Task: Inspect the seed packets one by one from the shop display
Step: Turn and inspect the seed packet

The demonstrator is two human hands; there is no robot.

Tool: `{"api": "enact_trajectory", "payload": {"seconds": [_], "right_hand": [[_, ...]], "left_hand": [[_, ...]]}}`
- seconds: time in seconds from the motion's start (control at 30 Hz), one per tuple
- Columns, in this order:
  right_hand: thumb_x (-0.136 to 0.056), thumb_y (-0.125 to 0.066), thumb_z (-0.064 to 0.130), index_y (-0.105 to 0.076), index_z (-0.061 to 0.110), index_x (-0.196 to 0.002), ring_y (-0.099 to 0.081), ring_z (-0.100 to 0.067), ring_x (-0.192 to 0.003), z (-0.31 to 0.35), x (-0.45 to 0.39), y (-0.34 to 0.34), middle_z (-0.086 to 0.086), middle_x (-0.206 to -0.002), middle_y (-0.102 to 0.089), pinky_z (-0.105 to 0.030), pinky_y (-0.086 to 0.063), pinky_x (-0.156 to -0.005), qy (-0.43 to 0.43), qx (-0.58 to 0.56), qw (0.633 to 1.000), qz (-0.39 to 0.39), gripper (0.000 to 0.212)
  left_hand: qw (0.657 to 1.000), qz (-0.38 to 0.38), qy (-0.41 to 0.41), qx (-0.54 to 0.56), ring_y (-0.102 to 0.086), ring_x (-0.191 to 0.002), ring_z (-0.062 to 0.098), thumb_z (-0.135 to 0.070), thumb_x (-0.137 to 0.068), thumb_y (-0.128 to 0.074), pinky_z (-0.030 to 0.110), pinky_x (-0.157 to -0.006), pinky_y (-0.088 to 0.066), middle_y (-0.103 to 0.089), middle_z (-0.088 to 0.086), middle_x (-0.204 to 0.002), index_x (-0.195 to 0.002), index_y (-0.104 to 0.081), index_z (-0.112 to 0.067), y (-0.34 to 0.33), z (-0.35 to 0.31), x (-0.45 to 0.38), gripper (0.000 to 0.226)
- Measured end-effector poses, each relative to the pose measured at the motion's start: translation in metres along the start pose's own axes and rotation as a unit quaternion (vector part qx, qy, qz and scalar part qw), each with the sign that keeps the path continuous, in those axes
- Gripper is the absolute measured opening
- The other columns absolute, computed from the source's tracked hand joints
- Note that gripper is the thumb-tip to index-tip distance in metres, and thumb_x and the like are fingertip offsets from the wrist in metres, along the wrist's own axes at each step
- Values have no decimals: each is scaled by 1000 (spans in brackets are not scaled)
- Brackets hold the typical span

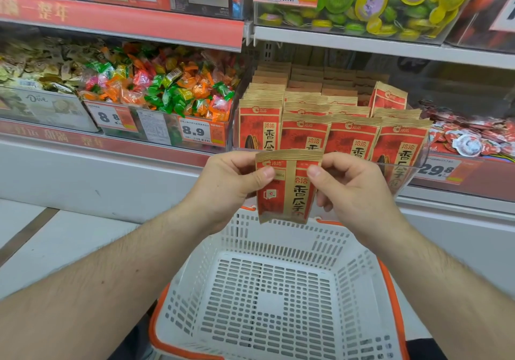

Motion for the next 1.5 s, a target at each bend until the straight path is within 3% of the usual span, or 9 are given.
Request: {"api": "enact_trajectory", "payload": {"seconds": [0.33, 0.63, 0.87, 0.93, 1.03, 1.1, 1.2, 1.3, 1.5], "right_hand": [[-93, -62, 9, -66, 16, -80, -60, -11, -50, -2, 3, 4, 1, -53, -62, -20, -51, -51, -6, -15, 1000, -16, 15], [-94, -61, 12, -68, 19, -81, -59, -8, -47, -2, 3, 6, 3, -52, -63, -19, -49, -50, -3, 8, 999, -32, 16], [-98, -56, 16, -68, 8, -85, -55, -16, -46, -12, 0, 13, -18, -59, -62, -29, -49, -48, -63, -58, 995, -60, 19], [-97, -57, 18, -69, 10, -89, -53, -16, -47, -13, -1, 11, -18, -63, -63, -28, -47, -48, -66, -55, 995, -43, 17], [-94, -61, 18, -70, 19, -94, -54, -4, -52, -15, -2, 3, 9, -61, -64, -16, -43, -50, -77, -13, 997, 21, 9], [-93, -63, 19, -71, 20, -97, -63, 0, -64, -22, 1, -7, 12, -76, -72, -11, -44, -57, -109, 19, 990, 83, 8], [-96, -61, 20, -70, 15, -103, -73, -21, -85, -32, 6, -14, -2, -91, -77, -29, -55, -70, -151, 34, 980, 124, 13], [-97, -57, 18, -69, 10, -103, -73, -29, -87, -35, 7, -15, -7, -90, -77, -47, -57, -81, -171, 2, 978, 121, 15], [-80, -67, 21, -63, 12, -112, -73, -28, -79, -30, 13, -21, -11, -92, -76, -32, -56, -56, -193, -71, 962, 182, 33]], "left_hand": [[997, -2, -68, -46, -72, -85, 11, 3, -80, -66, 23, -73, -57, -78, -2, -88, -96, -74, -12, -1, -11, 1, 23], [998, 20, -47, -27, -72, -98, 16, -14, -76, -66, 28, -82, -58, -77, 1, -98, -101, -74, -13, -4, -5, 2, 26], [996, 58, 56, -31, -73, -92, 21, -20, -74, -68, 40, -76, -61, -77, 4, -101, -108, -71, -18, -7, 17, 1, 34], [997, 47, 66, -17, -72, -88, 16, -21, -74, -68, 37, -69, -60, -77, 2, -98, -107, -71, -18, -7, 17, 1, 33], [996, 28, 85, 21, -72, -87, 17, -21, -76, -66, 35, -63, -59, -76, 4, -98, -109, -70, -16, -6, 19, 1, 34], [994, 15, 101, 49, -71, -86, 19, -23, -77, -65, 39, -64, -60, -74, 8, -101, -111, -70, -13, -5, 20, 0, 36], [990, 11, 126, 62, -69, -85, 22, -26, -79, -64, 42, -67, -61, -73, 12, -105, -117, -67, -10, -5, 21, 1, 41], [986, 55, 147, 54, -71, -88, 23, -20, -80, -70, 41, -67, -61, -73, 10, -109, -121, -65, -14, -10, 23, 5, 42], [980, 86, 154, 95, -73, -89, 26, -5, -76, -68, 40, -63, -62, -71, 15, -116, -122, -63, -13, -18, 20, 9, 47]]}}
Point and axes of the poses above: each hand's wrist, its own x-axis away from the middle knuckle, its own y-axis out of the back of the hand, z = x × y, the point moved 10 cm from there along -x, towards the middle knuckle
